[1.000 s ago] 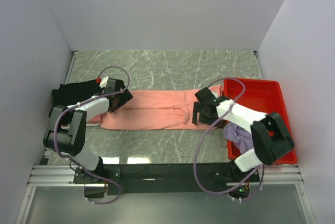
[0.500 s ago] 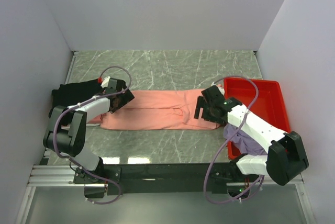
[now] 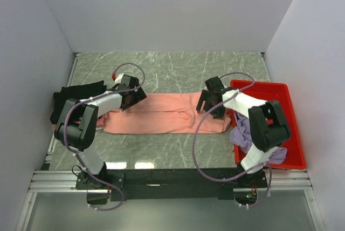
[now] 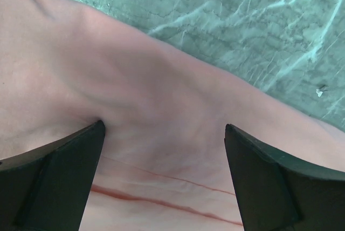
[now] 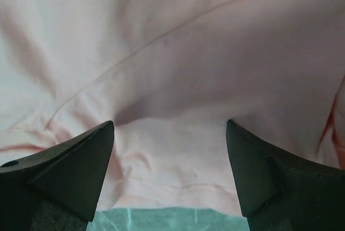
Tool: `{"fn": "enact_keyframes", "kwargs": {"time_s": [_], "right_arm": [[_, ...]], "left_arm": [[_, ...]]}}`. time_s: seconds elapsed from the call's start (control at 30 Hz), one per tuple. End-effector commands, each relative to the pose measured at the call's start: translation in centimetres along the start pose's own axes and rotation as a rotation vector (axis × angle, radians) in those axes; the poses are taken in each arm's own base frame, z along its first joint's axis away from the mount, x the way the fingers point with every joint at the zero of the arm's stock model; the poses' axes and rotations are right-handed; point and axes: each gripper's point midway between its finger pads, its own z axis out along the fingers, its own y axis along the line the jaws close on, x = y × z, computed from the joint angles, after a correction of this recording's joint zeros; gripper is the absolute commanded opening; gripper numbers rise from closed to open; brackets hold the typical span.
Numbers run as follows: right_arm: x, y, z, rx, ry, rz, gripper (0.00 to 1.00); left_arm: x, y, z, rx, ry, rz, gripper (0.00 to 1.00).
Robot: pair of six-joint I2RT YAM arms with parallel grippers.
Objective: Fold and stack the t-shirts
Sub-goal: Fold the tshirt
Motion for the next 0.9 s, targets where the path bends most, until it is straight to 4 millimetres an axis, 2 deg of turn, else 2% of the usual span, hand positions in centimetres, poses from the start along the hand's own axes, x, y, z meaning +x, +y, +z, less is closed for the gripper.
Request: {"fn": "enact_keyframes", "kwargs": {"time_s": [0.0,0.07,0.13,0.2,0.23,0.27,0.33,0.37,0.43,0.57,0.63,0.67,0.7,0.77,0.87], "right_arm": [[-3.8,1.9,2.0,-0.060,-0.039,0.051,0.91],[-4.7,2.1,3.5,-0.032,-0.011,0.059,0.91],[-5.6,2.4,4.3,-0.020,-0.007,0.042,0.91],[-7.1,3.6,5.4,-0.028,-0.001,0.012,0.90],[-7.5,4.4,5.6,-0.052,0.007,0.006,0.90],[-8.2,5.4,6.2,-0.070,0.020,0.001,0.91],[-9.0,6.3,6.7,-0.080,0.028,-0.025,0.91],[-10.3,7.5,7.4,-0.092,0.019,-0.038,0.91],[-10.5,7.8,8.1,-0.078,0.064,-0.086,0.91],[-13.1,11.3,10.1,-0.119,0.081,-0.143,0.91],[-13.5,13.0,10.2,-0.159,0.084,-0.154,0.91],[-14.3,14.3,10.3,-0.186,0.065,-0.159,0.91],[-14.5,14.9,10.1,-0.204,0.063,-0.164,0.91],[-14.6,17.1,9.7,-0.274,0.038,-0.190,0.91],[-14.0,19.3,9.4,-0.338,0.022,-0.224,0.91]], "left_arm": [[2.1,0.2,-0.1,-0.005,0.068,0.003,0.99],[2.8,0.3,-0.4,-0.026,0.072,-0.002,0.99],[3.3,1.4,-1.1,-0.084,0.069,-0.004,0.99],[4.7,1.9,-1.8,-0.101,0.098,-0.027,0.99],[5.6,2.0,-2.1,-0.103,0.115,-0.031,0.99],[7.4,2.0,-2.5,-0.095,0.154,-0.035,0.99],[8.9,2.0,-3.2,-0.091,0.181,-0.046,0.99],[10.6,2.2,-3.7,-0.101,0.209,-0.048,0.99],[11.7,1.9,-4.5,-0.095,0.220,-0.046,0.99],[15.4,0.3,-6.6,-0.068,0.290,0.016,0.99],[16.2,-0.5,-7.4,-0.069,0.301,0.044,0.99],[17.3,-1.0,-8.2,-0.065,0.314,0.065,0.99],[17.9,-0.8,-8.6,-0.075,0.329,0.083,0.99],[19.7,-2.2,-10.2,-0.031,0.374,0.112,0.99],[21.9,-4.0,-12.7,0.029,0.425,0.163,0.99]]}}
